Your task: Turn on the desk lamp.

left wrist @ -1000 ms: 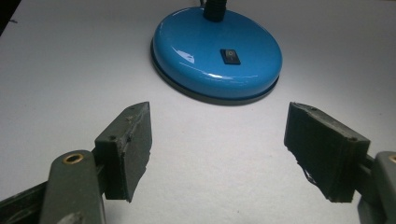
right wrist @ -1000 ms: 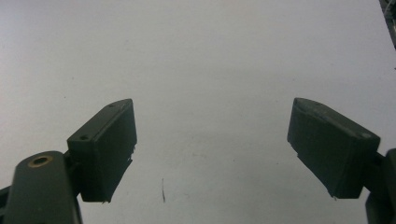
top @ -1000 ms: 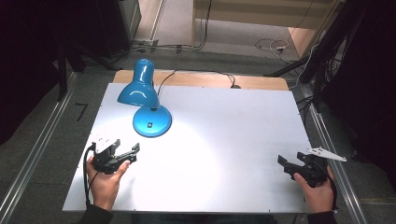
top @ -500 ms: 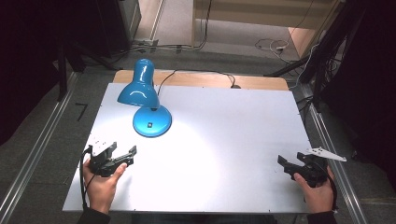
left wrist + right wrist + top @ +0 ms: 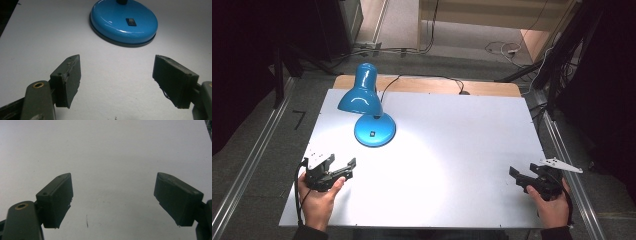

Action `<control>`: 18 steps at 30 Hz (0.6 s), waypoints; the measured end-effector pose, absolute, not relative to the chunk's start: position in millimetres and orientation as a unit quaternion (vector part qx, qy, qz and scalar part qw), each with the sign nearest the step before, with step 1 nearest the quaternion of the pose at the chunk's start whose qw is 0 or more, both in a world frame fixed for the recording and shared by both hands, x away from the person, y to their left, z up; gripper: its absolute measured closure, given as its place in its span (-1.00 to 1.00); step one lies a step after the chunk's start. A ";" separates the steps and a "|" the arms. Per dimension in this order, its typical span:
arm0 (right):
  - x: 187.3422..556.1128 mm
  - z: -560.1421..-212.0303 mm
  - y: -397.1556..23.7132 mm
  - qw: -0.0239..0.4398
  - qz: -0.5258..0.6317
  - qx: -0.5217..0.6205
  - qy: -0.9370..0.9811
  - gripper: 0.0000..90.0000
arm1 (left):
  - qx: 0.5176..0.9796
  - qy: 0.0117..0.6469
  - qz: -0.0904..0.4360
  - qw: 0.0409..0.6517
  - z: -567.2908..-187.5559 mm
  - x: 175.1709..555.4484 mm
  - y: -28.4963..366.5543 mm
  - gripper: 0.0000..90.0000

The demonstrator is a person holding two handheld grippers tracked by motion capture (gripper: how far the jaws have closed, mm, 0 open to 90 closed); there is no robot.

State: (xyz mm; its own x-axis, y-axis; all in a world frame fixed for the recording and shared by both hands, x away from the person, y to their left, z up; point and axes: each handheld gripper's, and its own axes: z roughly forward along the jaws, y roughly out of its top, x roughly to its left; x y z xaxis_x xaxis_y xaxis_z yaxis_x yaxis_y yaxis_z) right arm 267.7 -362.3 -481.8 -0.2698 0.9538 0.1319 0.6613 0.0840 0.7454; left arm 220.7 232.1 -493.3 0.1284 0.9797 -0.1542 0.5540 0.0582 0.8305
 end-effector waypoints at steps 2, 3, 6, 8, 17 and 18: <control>267.7 -481.8 -362.0 0.201 0.365 0.570 0.708 -0.68 | 0.633 0.606 0.263 0.404 -493.3 219.9 232.4 -0.47; 267.7 -481.8 -361.9 0.201 0.364 0.569 0.710 -0.68 | 0.633 0.606 0.263 0.404 -493.5 219.7 232.7 -0.47; 267.8 -481.9 -361.8 0.201 0.364 0.569 0.710 -0.68 | 0.634 0.606 0.263 0.402 -493.9 219.0 233.4 -0.47; 267.7 -481.9 -361.9 0.201 0.363 0.569 0.710 -0.68 | 0.633 0.607 0.264 0.402 -494.1 218.5 233.7 -0.47; 267.5 -481.9 -362.6 0.200 0.363 0.572 0.708 -0.68 | 0.633 0.612 0.262 0.395 -495.3 216.4 237.8 -0.47; 267.5 -481.9 -362.6 0.201 0.363 0.572 0.708 -0.68 | 0.632 0.613 0.261 0.395 -495.5 216.1 238.3 -0.47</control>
State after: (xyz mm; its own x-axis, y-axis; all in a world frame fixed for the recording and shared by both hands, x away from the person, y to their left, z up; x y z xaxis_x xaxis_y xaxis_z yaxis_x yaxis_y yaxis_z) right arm 267.5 -362.6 -481.9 -0.2653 0.9553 0.1307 0.6643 0.0829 0.7428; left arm 216.1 238.3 -495.5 0.1109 0.9818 -0.1544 0.5689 0.0647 0.8198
